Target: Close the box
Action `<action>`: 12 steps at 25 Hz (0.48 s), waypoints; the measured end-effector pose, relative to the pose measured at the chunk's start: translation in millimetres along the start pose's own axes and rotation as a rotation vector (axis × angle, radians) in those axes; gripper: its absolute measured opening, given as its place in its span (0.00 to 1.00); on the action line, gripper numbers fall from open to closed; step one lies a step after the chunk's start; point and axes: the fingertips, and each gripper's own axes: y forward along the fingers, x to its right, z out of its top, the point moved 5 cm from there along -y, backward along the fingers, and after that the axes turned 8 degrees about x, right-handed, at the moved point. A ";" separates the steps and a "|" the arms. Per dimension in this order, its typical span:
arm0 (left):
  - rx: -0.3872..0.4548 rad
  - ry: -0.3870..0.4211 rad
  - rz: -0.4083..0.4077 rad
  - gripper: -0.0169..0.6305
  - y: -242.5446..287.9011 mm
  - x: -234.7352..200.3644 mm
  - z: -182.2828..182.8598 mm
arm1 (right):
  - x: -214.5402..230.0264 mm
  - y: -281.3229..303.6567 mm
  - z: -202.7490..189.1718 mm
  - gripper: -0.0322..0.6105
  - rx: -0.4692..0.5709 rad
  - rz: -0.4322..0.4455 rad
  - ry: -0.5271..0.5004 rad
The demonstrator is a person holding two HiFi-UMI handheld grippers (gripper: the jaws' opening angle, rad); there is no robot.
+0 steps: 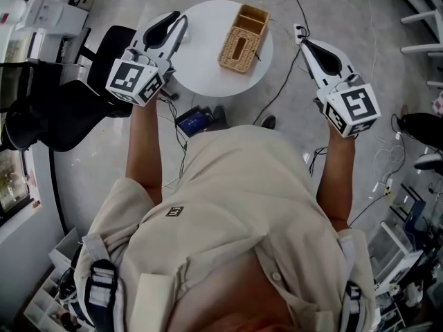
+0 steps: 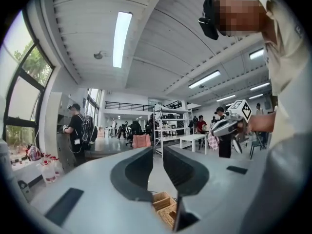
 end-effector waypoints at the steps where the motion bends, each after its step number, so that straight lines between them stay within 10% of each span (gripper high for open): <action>1: 0.003 0.019 -0.009 0.12 0.2 2.8 5.7 | -0.9 1.3 1.5 0.04 0.000 0.001 0.000; 12: -0.034 0.133 -0.077 0.12 7.6 29.5 35.1 | -7.5 6.3 6.9 0.04 -0.003 0.003 -0.014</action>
